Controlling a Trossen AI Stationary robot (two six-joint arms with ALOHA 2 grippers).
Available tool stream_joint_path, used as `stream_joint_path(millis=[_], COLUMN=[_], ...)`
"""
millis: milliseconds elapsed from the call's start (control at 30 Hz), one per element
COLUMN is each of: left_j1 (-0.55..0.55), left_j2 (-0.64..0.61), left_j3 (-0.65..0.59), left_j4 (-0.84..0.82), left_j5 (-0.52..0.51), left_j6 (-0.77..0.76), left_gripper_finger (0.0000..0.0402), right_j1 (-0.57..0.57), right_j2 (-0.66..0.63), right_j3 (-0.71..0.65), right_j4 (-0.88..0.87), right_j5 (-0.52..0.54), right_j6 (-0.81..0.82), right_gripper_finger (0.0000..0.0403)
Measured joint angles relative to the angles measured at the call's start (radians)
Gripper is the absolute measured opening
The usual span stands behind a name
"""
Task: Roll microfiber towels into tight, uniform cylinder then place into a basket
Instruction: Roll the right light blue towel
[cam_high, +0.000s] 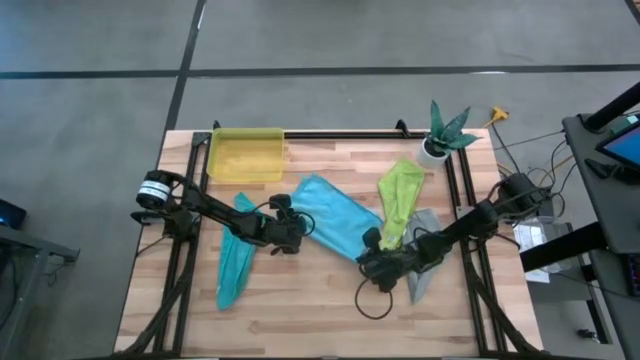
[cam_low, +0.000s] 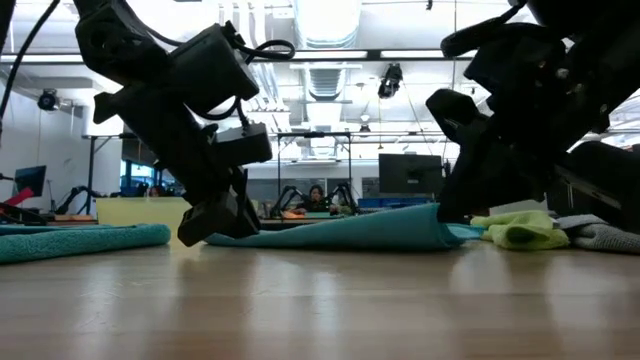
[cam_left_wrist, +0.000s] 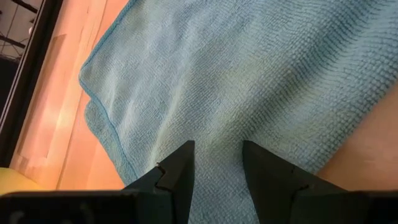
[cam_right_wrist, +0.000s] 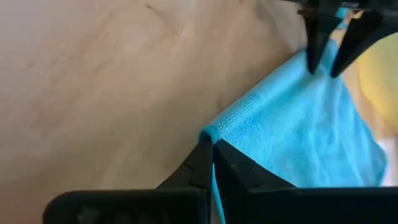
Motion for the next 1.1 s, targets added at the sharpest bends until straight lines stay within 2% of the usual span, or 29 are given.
stream_joint_path(millis=[233,500,667,900,1100], left_j1=[0.000,0.000,-0.001,-0.032,-0.061], left_j2=[0.000,0.000,-0.005,-0.098,-0.191], left_j3=[0.000,0.000,0.000,-0.001,0.000], left_j4=[0.005,0.005,0.002,-0.018,-0.115], left_j5=[0.006,0.015,0.029,0.032,0.018], left_j6=[0.001,0.002,0.002,0.002,-0.024], left_gripper_finger=[0.0121,0.0121,0.0121,0.0121,0.0121], right_j1=[0.000,0.002,0.002,0.002,-0.029], right_j2=[0.004,-0.007,-0.030,-0.111,-0.129], right_j3=[-0.004,-0.004,-0.004,-0.004,-0.007], right_j4=[-0.056,-0.099,-0.102,-0.143,-0.146], right_j5=[0.002,0.006,0.011,0.180,0.320], right_j6=[0.073,0.157,0.171,0.205,0.216], right_gripper_finger=[0.0015,0.0071,0.0093,0.0094,0.0091])
